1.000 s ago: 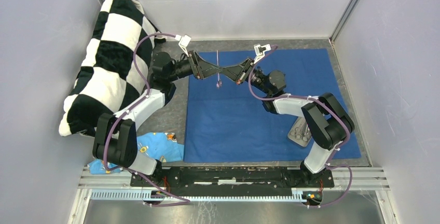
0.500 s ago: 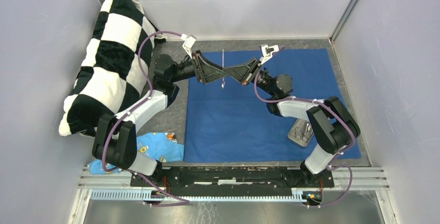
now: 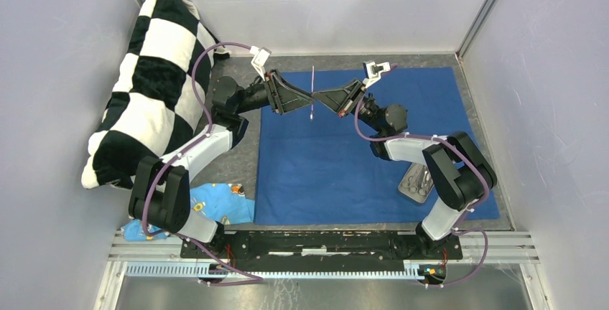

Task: Open and lay out the surgical kit
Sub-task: Place the medical item in the surgical kit.

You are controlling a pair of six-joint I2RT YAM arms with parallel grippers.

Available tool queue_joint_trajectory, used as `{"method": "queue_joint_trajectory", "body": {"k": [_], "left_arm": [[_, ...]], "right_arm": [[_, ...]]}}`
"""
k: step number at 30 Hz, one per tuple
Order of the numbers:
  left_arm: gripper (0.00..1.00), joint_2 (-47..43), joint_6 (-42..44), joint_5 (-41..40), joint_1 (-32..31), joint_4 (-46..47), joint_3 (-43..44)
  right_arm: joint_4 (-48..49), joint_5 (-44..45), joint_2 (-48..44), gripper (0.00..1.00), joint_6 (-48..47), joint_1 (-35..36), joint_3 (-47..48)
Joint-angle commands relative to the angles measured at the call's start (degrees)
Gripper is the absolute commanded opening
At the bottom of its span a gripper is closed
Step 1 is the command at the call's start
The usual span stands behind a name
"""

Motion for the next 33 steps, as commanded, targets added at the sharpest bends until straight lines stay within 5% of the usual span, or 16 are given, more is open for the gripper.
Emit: {"method": "queue_joint_trajectory", "body": {"k": [1,9,29,33], "left_arm": [[0.63,0.8,-3.2,1.7,-0.6,4.5,-0.2],[0.68,0.4,-0.7,1.5,-1.0,0.9,0.3],[0.05,0.1,-0.4,1.5,-1.2,1.4,0.3],[0.02,-0.2,0.7,0.7,-1.2,-0.4,0.4]], "right_arm": [[5.7,-1.9,0.6,0.00,1.7,0.3,2.2],[5.6,-2.0,0.2,0.00,1.6,0.5,2.2],[5.2,-0.8,2.5,0.00,2.1,0.5,2.2],[5.6,-0.6,3.1,0.00,2.7,0.3,2.2]]}}
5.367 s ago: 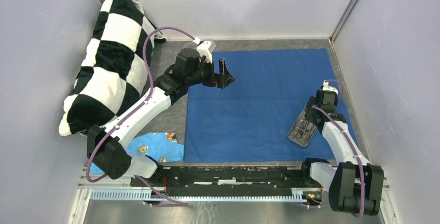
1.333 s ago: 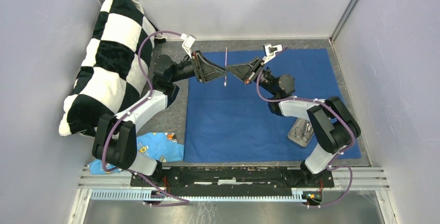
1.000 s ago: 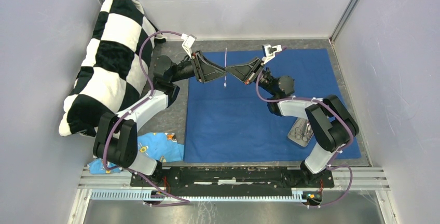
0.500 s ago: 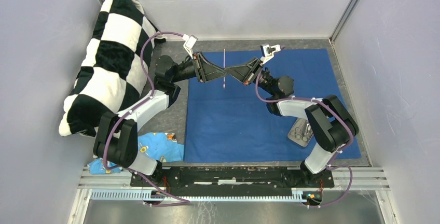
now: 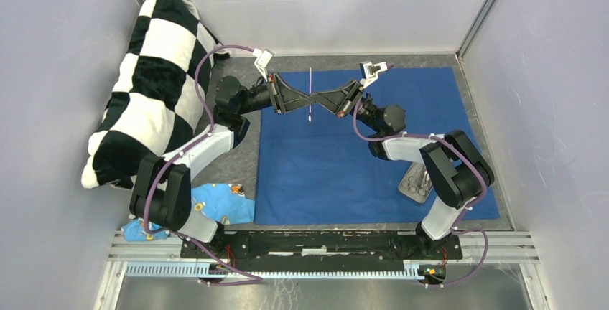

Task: Open and lay out the surgical kit
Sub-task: Place the medical item in the surgical kit.

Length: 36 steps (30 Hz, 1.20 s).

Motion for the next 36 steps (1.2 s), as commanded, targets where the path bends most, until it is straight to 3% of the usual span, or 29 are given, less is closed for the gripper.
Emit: {"method": "queue_joint_trajectory", "body": {"k": [1,6,15,19,23,32,36], "left_arm": [[0.06,-1.1,1.5,0.9,-0.7,1.1,0.7],[0.36,-1.3,1.8,1.6,-0.7,1.0,0.7],[0.52,-1.1,2.3,2.0,-1.3,0.6,0.7],[0.54,-1.1,3.0,2.3,-1.9,-0.3,1.0],[0.46,-1.1,3.8,2.1,-2.0,-1.5,1.3],[0.12,-0.7,4.7,1.2,-2.0,-3.0,1.8],[0.02,-0.6,9.8,-1.0,-1.9,-10.2,3.2]], "right_arm": [[4.1,0.2,1.8,0.00,0.8,-0.2,1.5],[4.4,0.2,1.7,0.00,1.1,-0.6,1.1],[4.6,0.1,1.5,0.00,1.3,-1.9,0.6],[4.6,0.2,1.4,0.00,1.4,-2.1,0.5],[4.7,0.0,1.4,0.00,1.6,-2.3,0.5],[5.8,-0.3,2.3,0.00,2.2,-2.3,0.4],[5.1,-0.5,3.4,0.03,1.5,-2.3,0.5]]}}
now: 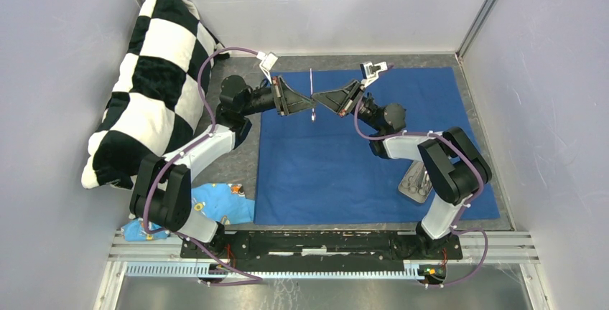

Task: Open and lay out the surgical kit
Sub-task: Place the medical item in the surgical kit.

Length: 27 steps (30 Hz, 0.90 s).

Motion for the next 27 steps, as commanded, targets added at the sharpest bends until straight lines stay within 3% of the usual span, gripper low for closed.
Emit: {"method": "queue_joint_trajectory", "body": {"k": [1,5,12,17,20,23,27], "left_arm": [[0.02,-0.7,7.9,-0.7,-0.8,-6.9,3.5],[0.02,-0.2,10.9,-6.0,-0.5,-14.0,4.3],[0.02,3.5,17.9,-15.4,-0.3,-29.7,8.5],[0.02,7.9,24.0,-28.3,-0.1,-46.6,14.3],[0.02,10.6,26.8,-33.6,-0.1,-52.6,17.2],[0.02,12.5,28.2,-37.1,-0.1,-55.4,18.8],[0.02,14.9,29.5,-40.3,-0.2,-56.5,19.6]], "right_arm": [[4.6,0.5,2.4,0.06,-1.3,-0.5,0.9],[1.4,-0.4,4.4,0.17,-3.2,-0.7,2.0],[-6.0,-1.8,3.2,0.65,-9.6,-3.1,0.4],[-22.0,-1.3,-1.4,0.90,-22.4,-6.0,-2.1],[-33.0,0.0,-4.2,0.97,-31.4,-7.3,-2.8],[-42.9,2.8,-6.8,0.98,-40.8,-7.7,-2.9],[-44.4,7.4,-8.6,0.98,-48.1,-7.7,-5.4]]}}
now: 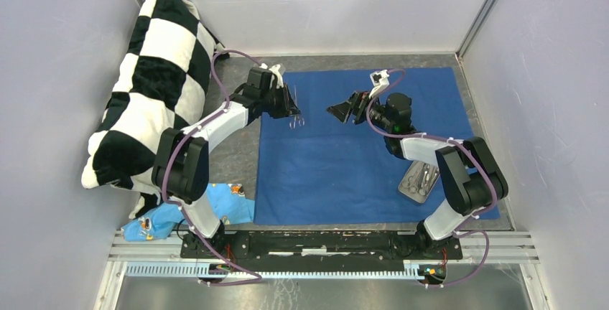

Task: Open and lay out the surgical kit
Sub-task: Place the medical item in the surgical kit.

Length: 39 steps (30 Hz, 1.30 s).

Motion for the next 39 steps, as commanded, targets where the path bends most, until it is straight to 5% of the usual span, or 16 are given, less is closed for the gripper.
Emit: {"method": "queue_joint_trajectory", "body": {"k": [1,9,20,35,39], "left_arm": [[0.02,1.8,5.6,-7.2,-0.1,-3.9,3.2],[0.02,0.6,6.0,-16.2,-0.7,-7.3,5.1],[0.02,17.8,10.4,-24.3,-1.1,-25.6,31.7],[0.02,19.7,9.5,-41.3,-5.4,-31.6,29.2],[0.02,19.8,-0.4,-47.9,-7.9,-33.4,28.3]], "right_arm": [[-5.8,5.7,-3.1,0.98,-13.5,0.2,-2.6],[-8.7,20.0,-8.4,0.98,-20.0,2.4,-7.9],[-14.1,23.3,-5.0,0.98,-24.3,2.4,-3.0],[-17.1,23.1,-8.8,0.98,-25.6,2.4,-3.5],[-17.0,22.8,-9.2,0.98,-25.4,2.3,-3.6]]}}
